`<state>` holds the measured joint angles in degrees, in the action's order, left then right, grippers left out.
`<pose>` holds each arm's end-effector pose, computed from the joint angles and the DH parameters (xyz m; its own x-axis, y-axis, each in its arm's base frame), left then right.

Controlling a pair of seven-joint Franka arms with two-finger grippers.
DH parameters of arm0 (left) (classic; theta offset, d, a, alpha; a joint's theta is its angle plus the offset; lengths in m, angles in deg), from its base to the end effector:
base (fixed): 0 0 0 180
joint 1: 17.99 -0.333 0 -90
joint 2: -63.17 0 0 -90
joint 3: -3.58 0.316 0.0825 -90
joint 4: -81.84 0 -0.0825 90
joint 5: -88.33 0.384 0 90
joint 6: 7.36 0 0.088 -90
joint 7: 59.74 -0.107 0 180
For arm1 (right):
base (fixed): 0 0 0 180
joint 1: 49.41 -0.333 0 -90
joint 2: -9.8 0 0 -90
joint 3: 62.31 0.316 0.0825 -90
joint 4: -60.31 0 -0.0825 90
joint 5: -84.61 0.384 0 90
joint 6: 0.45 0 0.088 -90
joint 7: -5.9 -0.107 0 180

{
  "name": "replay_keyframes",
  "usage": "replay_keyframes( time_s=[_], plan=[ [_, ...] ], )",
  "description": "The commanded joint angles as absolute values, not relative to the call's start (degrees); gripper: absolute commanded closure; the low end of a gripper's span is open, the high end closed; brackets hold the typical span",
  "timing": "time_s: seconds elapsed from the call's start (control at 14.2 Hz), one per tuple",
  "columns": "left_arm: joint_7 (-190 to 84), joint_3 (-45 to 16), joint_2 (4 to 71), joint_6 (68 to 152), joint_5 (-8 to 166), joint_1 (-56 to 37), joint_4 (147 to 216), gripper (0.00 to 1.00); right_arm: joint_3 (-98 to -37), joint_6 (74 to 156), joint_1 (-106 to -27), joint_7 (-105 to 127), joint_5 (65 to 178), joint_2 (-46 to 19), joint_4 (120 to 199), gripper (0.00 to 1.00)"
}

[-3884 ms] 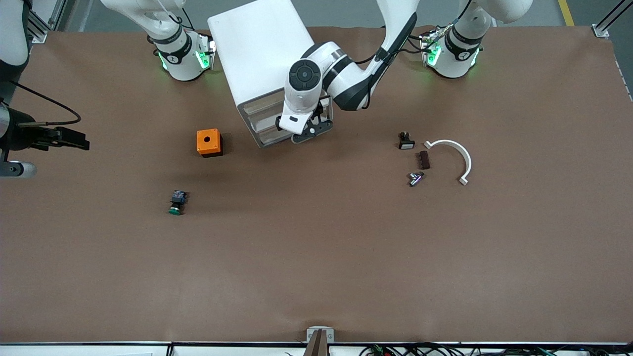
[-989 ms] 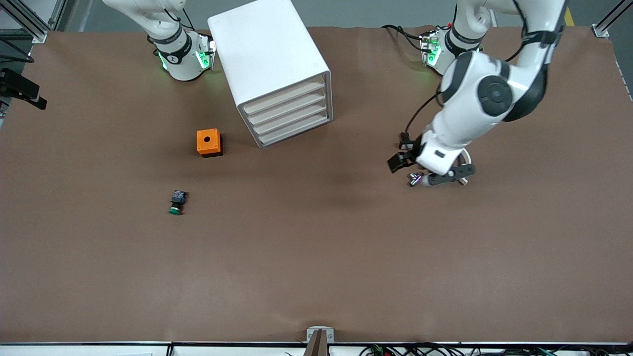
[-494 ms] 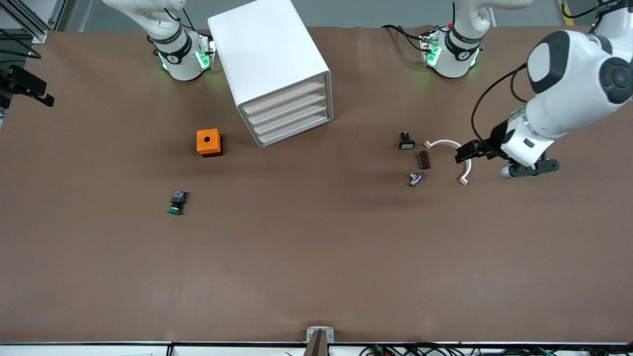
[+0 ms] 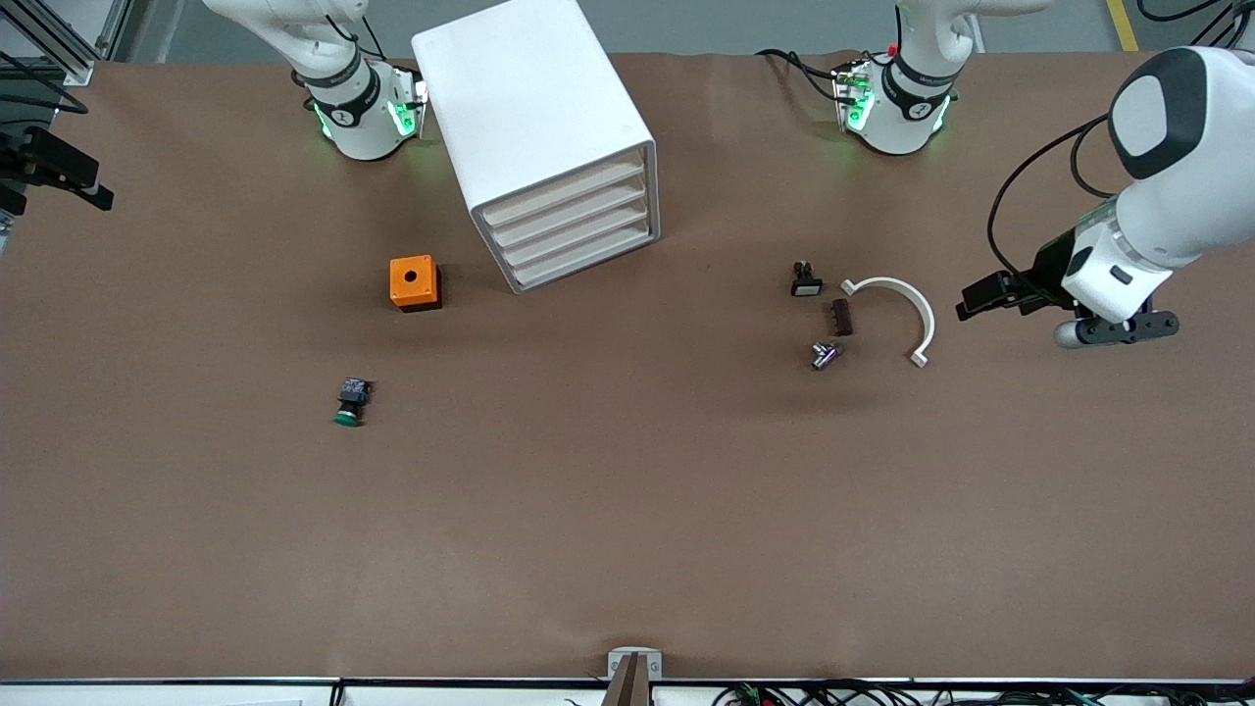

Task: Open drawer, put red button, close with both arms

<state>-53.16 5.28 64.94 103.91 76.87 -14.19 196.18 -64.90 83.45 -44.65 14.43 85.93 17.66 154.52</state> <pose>0.5442 -0.0333 0.4725 0.9877 0.1478 -0.0504 0.1545 -0.9715 0.1798 0.4959 -0.0631 0.6534 0.9990 0.0238 -0.0380 0.0224 -0.9991 -0.0352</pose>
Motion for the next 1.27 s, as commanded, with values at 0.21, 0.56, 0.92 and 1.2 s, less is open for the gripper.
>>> replay_keyframes(
  time_s=[0.21,0.56,0.92,1.2],
  plan=[
    [-53.85,4.55,65.98,103.12,79.37,-16.49,195.40,0.00,-64.95,84.27,-44.13,15.21,86.63,19.30,156.11,0.00],
    [-53.94,10.58,66.07,103.12,79.72,-11.41,194.43,0.00,-64.95,84.45,-43.96,15.21,86.63,19.30,156.02,0.00],
    [-54.03,10.87,65.81,100.67,81.47,-11.92,190.58,0.00,-64.95,84.98,-43.87,15.21,86.63,19.29,156.11,0.00],
    [-56.57,7.65,65.46,99.07,82.27,-16.74,187.93,0.00,-65.03,85.42,-43.96,15.30,86.63,19.29,156.11,0.00]
  ],
)
